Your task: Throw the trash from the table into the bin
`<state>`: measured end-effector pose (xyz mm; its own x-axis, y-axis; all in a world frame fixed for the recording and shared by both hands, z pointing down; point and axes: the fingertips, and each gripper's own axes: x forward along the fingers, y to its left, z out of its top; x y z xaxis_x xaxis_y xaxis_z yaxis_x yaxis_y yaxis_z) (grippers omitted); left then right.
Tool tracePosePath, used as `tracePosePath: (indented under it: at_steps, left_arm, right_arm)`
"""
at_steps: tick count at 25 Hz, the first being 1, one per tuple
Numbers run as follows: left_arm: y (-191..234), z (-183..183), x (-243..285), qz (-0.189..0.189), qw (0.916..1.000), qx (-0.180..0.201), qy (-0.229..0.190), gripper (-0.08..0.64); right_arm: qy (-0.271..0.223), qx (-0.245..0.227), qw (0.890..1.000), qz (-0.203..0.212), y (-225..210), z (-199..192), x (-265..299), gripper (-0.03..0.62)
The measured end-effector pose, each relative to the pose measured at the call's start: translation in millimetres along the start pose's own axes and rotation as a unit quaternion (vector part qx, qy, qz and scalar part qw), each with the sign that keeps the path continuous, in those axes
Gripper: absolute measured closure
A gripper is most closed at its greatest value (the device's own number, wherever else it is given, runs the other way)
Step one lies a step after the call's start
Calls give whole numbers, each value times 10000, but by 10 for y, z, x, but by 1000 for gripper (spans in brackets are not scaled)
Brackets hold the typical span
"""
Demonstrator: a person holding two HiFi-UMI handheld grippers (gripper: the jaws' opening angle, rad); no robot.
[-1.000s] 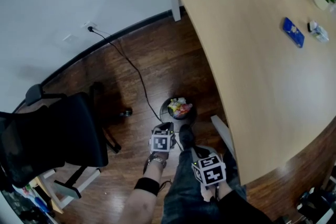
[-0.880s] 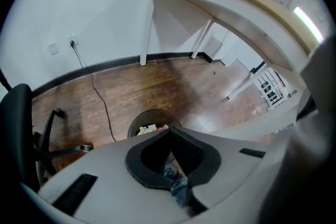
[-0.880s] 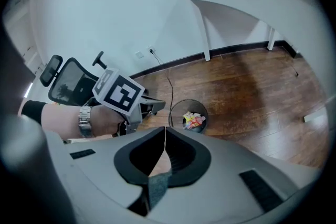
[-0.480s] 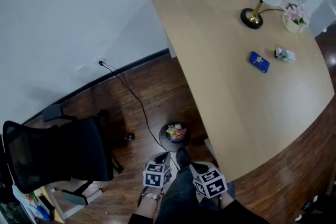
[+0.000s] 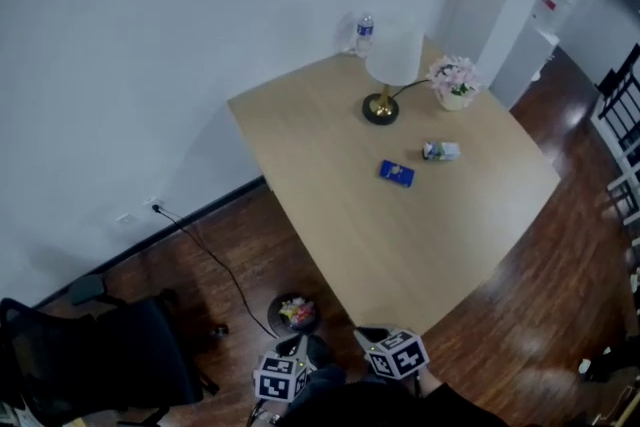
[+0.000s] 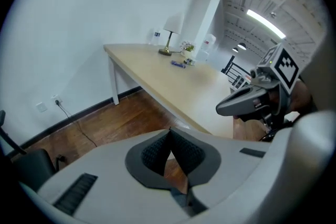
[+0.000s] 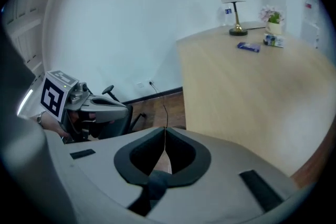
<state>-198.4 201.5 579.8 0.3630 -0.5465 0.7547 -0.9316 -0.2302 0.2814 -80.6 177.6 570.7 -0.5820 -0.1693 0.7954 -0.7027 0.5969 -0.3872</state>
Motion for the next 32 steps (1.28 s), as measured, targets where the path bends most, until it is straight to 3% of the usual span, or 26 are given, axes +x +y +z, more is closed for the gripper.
tracePosePath:
  at_steps: [5,10,18,25,32]
  left_arm:
    - [-249,231,34,-408,9987,268,-115,557]
    - [-427,440,157,-510,9974,490,-139,557]
    - [-802,994,683,131,9996,247,-38,557]
    - [-1390,2036,1706,625,9980,-73,-67,557]
    - [-1550,2888,2517,1073,9932,-421,-140,557]
  right_arm:
    - [-327,280,9980,-464,-269,158,-387,588]
    - [-469,407,9966,-545,-565,230,-614,588]
    - [-376,244,9990,8,-1355,353,-713,588]
    - [-298,-195,9974,632,-2305,638,-1077,588]
    - [-365,-343,9950,865,-2960,992,-1344,588]
